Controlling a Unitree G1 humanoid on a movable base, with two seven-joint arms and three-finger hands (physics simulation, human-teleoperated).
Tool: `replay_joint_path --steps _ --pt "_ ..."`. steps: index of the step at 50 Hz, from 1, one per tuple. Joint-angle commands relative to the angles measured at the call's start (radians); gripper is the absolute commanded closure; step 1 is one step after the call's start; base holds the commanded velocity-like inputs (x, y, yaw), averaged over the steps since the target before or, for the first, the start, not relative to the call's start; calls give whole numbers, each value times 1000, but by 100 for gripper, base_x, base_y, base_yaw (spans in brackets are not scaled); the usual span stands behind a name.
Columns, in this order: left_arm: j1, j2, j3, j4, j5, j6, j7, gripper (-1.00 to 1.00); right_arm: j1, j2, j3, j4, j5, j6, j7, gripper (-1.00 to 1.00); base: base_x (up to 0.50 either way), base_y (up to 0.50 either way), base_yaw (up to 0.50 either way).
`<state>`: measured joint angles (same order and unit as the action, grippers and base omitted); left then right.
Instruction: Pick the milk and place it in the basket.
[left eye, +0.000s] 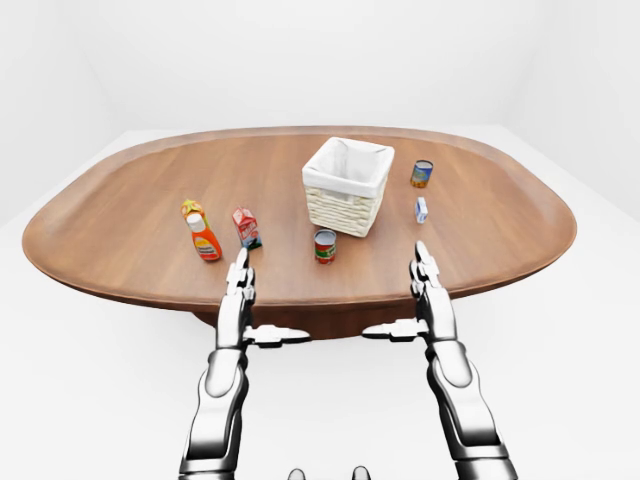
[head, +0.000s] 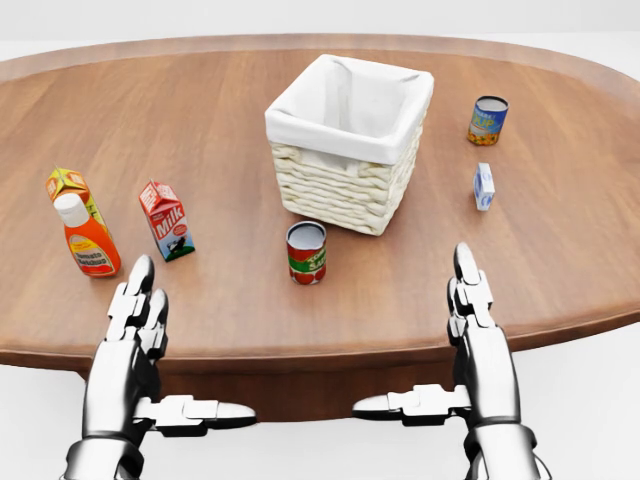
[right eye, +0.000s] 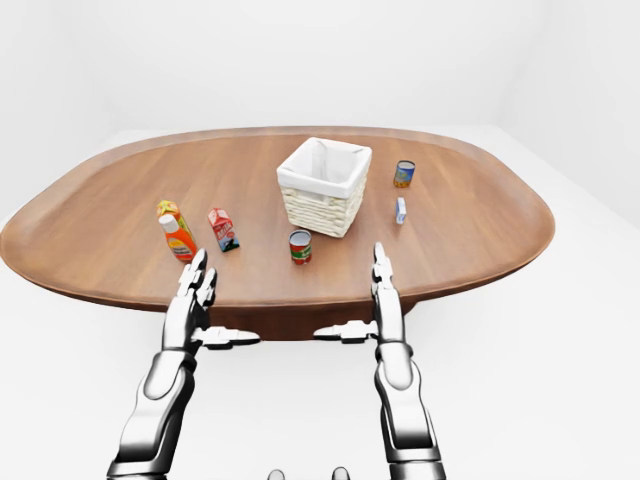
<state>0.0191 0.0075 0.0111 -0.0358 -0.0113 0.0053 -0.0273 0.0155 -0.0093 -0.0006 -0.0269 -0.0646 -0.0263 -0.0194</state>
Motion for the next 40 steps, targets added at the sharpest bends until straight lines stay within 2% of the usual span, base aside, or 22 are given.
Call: replay_joint_path --steps 1,2,3,4,5,6,7,9,11,12,13,31,36,40 --pt "63 9 10 -101 28 -30 -30 -100 11 -17 -15 -24 -107 -29 -18 -100 0 0 0" --pt "69 8 12 -113 26 -35 -31 -100 10 -21 -17 -24 -113 -26 -12 -100 0 0 0" --pt "84 7 13 -147 20 -23 -35 -100 12 -20 -24 -47 -116 5 -13 -100 0 0 0" --pt "89 6 12 -158 19 -21 -40 -100 21 -22 -25 -61 -121 1 -9 -100 0 0 0" --pt "96 5 12 -170 19 -27 -42 -100 31 -25 -24 -85 -148 -4 -18 -100 0 0 0" --pt "135 5 14 -242 21 -63 -43 -100 69 -31 -32 -210 -147 14 11 -100 0 0 0" --pt "144 4 15 -261 22 -61 -44 -100 77 -29 -37 -241 -152 19 19 -100 0 0 0" --pt "167 2 12 -296 44 -77 -40 -100 93 -27 -46 -294 -170 16 25 -100 0 0 0" --pt "183 2 5 -325 20 -52 -68 -100 99 -22 -53 -317 -168 28 42 -100 0 0 0" --pt "191 2 2 -339 13 -49 -79 -100 97 -21 -58 -321 -166 31 44 -100 0 0 0" --pt "378 4 -42 -573 65 -93 -90 -100 161 -23 -92 -595 -112 114 114 -100 0 0 0" --pt "455 8 -56 -642 65 -93 -107 -100 199 14 -100 -694 -137 114 159 -100 0 0 0" --pt "453 9 -55 -639 72 -93 -103 -100 203 15 -101 -702 -145 103 157 -100 0 0 0" --pt "461 9 -55 -652 71 -93 -104 -100 207 17 -100 -719 -143 110 163 -100 0 0 0"
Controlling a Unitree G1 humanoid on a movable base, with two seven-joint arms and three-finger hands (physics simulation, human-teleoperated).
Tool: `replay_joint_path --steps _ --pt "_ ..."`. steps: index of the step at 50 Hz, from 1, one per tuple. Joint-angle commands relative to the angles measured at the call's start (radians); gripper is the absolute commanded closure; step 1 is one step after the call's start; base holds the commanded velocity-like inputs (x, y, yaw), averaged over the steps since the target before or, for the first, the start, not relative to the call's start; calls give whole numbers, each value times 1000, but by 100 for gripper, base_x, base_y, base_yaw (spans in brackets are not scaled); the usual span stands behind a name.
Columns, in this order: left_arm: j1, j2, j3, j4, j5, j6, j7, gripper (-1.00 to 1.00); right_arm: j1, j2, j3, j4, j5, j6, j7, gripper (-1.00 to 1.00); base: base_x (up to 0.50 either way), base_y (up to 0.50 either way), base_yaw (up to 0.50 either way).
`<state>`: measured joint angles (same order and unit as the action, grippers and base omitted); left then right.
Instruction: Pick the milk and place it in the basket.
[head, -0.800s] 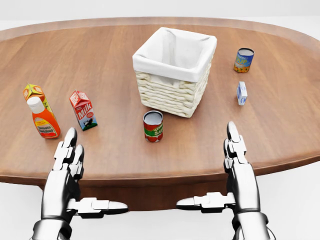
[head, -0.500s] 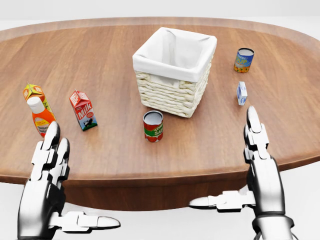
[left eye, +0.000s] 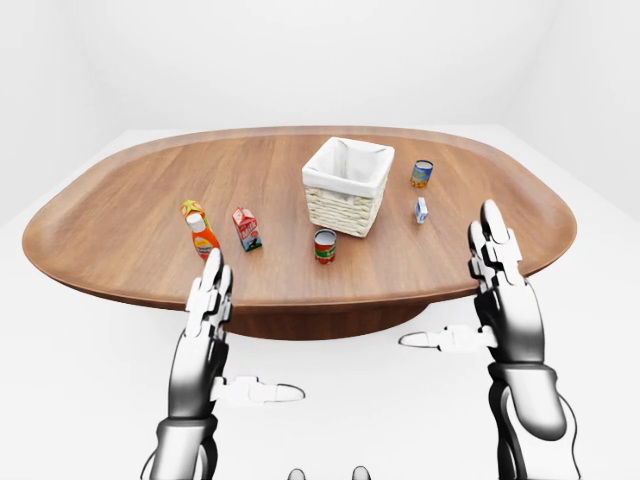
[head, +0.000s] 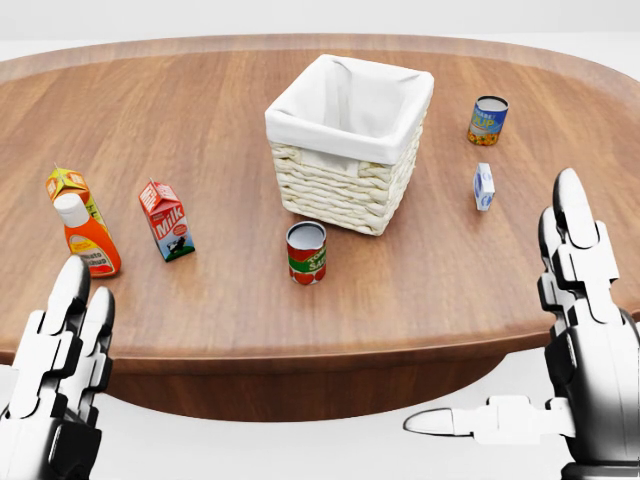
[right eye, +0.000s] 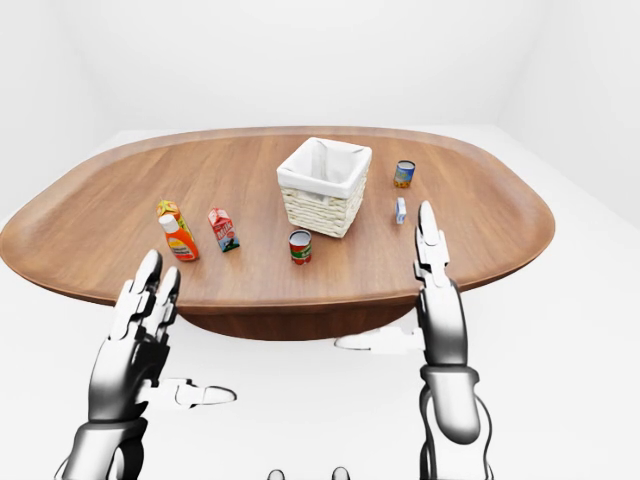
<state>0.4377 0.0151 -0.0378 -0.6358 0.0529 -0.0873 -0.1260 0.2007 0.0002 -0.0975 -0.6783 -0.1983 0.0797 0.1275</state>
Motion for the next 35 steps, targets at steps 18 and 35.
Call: replay_joint_path --steps 18,35 --pt "61 2 -11 -76 17 0 -2 -100 30 12 -8 -113 4 8 38 -100 0 0 0" --pt "54 4 -11 -56 27 0 4 -100 36 15 -13 -115 20 3 39 -100 0 0 0"
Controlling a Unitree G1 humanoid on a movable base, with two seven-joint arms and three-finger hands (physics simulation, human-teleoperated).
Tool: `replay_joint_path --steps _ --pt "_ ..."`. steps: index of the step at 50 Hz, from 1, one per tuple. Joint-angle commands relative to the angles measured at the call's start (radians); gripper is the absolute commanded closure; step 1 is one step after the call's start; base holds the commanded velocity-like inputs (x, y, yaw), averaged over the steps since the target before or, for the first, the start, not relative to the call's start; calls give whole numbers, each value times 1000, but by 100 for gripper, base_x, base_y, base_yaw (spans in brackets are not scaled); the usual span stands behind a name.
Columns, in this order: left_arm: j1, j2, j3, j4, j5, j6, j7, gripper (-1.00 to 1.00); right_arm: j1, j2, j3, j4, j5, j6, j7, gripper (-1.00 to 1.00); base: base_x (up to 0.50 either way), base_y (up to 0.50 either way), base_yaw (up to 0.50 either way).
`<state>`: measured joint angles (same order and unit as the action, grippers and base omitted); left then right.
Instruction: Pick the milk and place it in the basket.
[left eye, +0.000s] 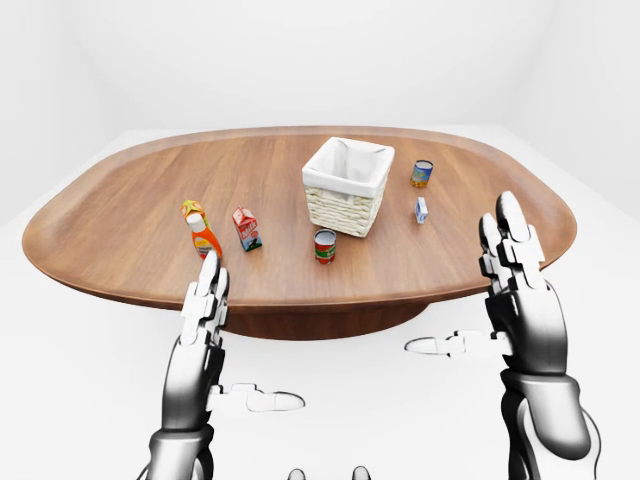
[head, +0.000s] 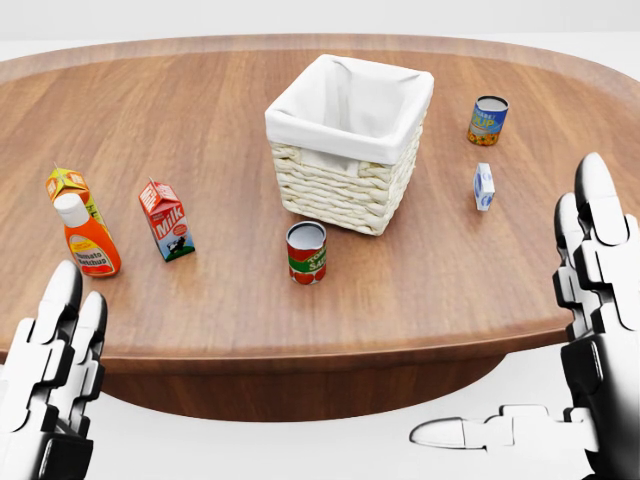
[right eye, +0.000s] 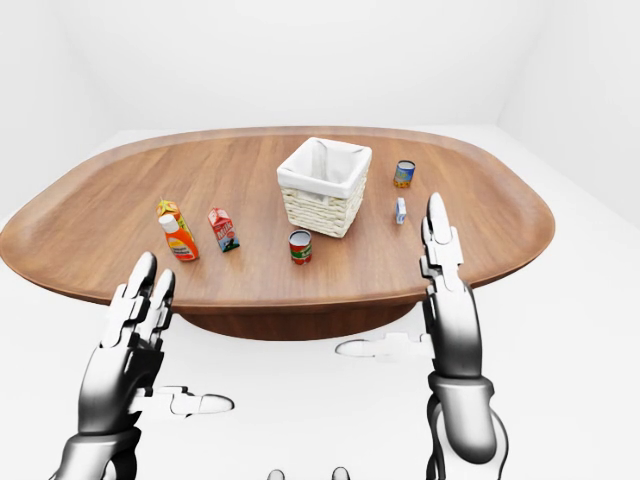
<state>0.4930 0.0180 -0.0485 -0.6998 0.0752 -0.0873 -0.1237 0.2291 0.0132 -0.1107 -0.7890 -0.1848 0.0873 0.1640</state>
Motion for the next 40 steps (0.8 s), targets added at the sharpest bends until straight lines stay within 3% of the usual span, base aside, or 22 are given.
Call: replay_joint_path --steps 1,12,24,40 --pt "1 1 -1 7 5 0 1 -100 9 2 0 -6 7 -5 3 -100 0 0 0" --pt "10 4 -9 8 10 0 3 -100 16 2 8 0 5 -19 3 -100 0 0 0" --pt "15 9 -14 10 10 0 5 -100 16 3 5 -5 11 -10 4 -100 0 0 0" --pt "16 9 -12 7 7 0 1 -100 19 5 9 -7 13 -18 4 -100 24 0 0"
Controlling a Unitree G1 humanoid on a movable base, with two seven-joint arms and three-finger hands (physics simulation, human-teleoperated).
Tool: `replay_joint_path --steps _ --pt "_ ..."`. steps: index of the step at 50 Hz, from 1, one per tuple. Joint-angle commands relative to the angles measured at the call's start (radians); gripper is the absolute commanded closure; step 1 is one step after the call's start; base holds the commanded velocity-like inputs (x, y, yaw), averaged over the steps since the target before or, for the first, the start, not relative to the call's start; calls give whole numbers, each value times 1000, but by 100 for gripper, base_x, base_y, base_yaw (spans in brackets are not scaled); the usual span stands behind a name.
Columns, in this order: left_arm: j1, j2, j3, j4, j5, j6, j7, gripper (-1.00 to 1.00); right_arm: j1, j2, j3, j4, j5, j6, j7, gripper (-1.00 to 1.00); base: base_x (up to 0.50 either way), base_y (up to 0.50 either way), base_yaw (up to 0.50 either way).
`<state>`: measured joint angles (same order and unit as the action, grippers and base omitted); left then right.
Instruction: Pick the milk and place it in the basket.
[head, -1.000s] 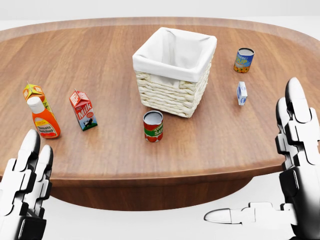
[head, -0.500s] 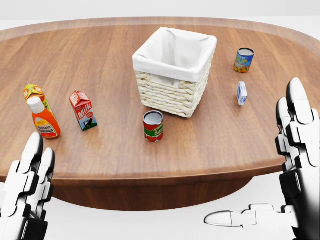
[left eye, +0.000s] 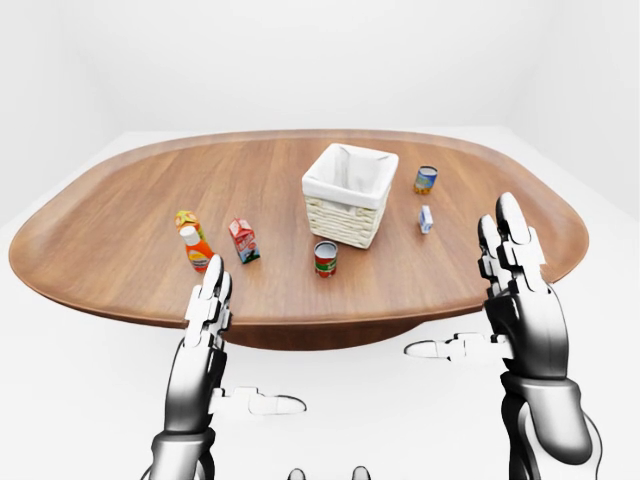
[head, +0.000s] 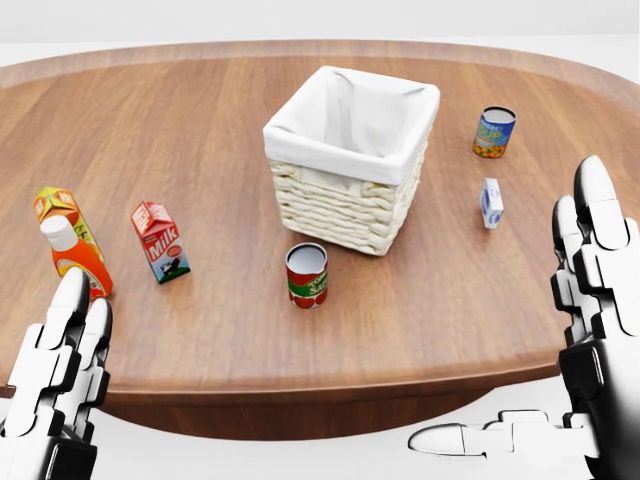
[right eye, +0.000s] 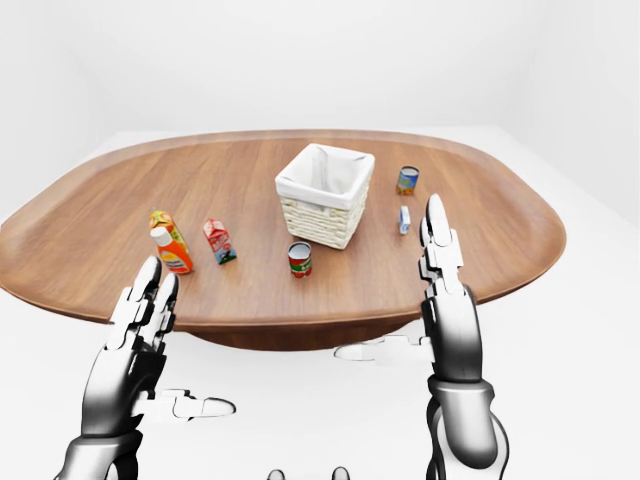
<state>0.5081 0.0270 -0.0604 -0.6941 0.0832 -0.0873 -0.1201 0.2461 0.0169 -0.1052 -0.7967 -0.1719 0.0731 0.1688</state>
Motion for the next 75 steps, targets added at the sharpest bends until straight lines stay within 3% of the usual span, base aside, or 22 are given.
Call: replay_joint_path --steps 1,33,75 --pt "0 -1 0 1 2 0 -1 -100 4 1 4 -2 3 -4 1 -100 27 0 0" --pt "5 7 -15 -1 11 0 10 -100 -1 1 -2 -24 1 14 4 -100 26 0 0" --pt "-2 9 -16 18 21 0 15 -100 3 1 0 -13 -3 0 0 -100 26 0 0"
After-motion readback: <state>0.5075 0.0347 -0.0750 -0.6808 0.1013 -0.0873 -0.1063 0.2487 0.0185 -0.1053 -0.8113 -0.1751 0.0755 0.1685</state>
